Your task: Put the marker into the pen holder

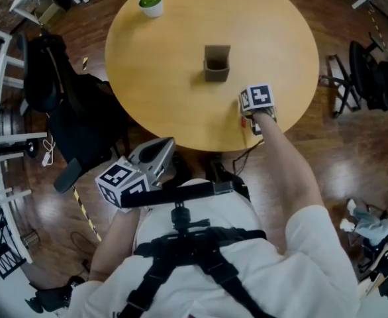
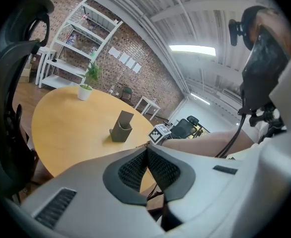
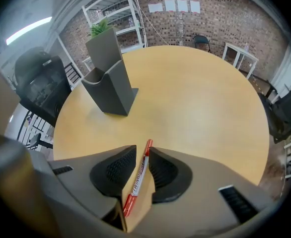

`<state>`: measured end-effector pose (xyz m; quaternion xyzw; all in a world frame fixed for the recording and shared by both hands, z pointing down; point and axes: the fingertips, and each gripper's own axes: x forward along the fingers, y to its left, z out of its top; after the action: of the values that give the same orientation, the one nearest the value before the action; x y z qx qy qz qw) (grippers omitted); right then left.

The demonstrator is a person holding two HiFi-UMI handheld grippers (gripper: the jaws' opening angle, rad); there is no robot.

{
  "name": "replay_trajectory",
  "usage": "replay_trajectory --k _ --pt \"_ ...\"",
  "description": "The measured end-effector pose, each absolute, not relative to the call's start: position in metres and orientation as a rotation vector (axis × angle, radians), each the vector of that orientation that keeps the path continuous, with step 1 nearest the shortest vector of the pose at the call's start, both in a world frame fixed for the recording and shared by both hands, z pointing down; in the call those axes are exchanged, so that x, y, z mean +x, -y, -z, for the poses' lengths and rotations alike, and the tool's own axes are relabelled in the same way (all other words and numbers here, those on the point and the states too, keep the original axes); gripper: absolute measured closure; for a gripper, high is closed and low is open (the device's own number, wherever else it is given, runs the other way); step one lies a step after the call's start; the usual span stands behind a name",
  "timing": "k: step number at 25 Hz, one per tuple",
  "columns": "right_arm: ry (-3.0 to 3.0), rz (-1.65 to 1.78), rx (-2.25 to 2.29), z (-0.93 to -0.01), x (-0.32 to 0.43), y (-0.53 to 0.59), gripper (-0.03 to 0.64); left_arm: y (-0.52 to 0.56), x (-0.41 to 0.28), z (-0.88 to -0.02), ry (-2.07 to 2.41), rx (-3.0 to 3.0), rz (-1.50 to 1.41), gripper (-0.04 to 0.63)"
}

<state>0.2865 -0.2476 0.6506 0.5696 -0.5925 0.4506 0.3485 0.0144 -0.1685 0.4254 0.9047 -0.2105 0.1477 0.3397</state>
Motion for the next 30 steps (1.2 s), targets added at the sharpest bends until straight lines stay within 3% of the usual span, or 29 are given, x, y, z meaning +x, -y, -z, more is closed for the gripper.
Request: replay_trajectory --k 16,30 --pt "1.399 -1.188 1.262 -0.672 0.292 0.253 0.549 0.161 -0.002 -0.43 0.609 2.348 -0.406 0.598" --pt "1.78 -1.029 1.711 -0.583 0.286 0.24 0.575 0.168 0.009 -0.425 0.524 2.383 -0.379 0.598"
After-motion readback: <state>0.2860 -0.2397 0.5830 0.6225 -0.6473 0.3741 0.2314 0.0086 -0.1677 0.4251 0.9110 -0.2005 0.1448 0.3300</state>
